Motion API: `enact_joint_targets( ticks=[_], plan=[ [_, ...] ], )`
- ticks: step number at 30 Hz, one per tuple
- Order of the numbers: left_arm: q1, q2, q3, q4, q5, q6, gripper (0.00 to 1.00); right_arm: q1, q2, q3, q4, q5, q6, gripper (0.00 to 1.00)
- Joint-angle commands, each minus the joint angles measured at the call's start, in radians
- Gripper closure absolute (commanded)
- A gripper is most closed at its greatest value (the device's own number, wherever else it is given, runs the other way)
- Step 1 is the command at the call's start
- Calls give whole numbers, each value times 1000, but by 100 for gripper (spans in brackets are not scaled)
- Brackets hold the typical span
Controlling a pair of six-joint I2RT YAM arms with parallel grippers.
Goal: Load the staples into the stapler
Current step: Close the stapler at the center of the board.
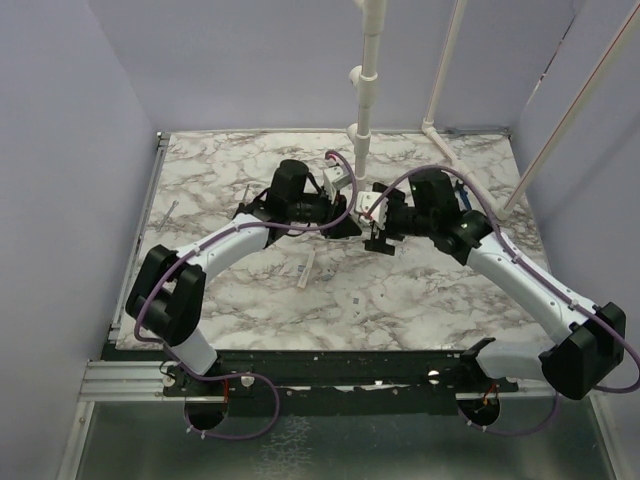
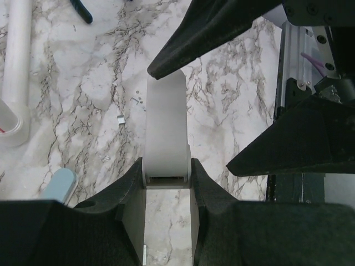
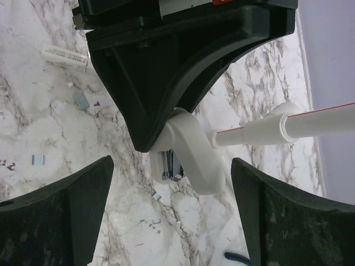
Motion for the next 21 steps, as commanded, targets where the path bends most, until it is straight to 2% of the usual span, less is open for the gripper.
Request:
enact_joint_targets(
  ticks=[1,6,12,21],
  plan=[
    [3,20,43,20,22,-87,100,36,1,-19,-7,156,-74,9],
    [2,47,67,20,71,-148,100,107,7,-85,72,317,-131,9],
    [2,52,75,19,117,-169,100,145,21,-134,174,406,-139,10],
    [2,37,43,30,180,-151,100,177,56,-139,235,509,-159,22]
  ],
)
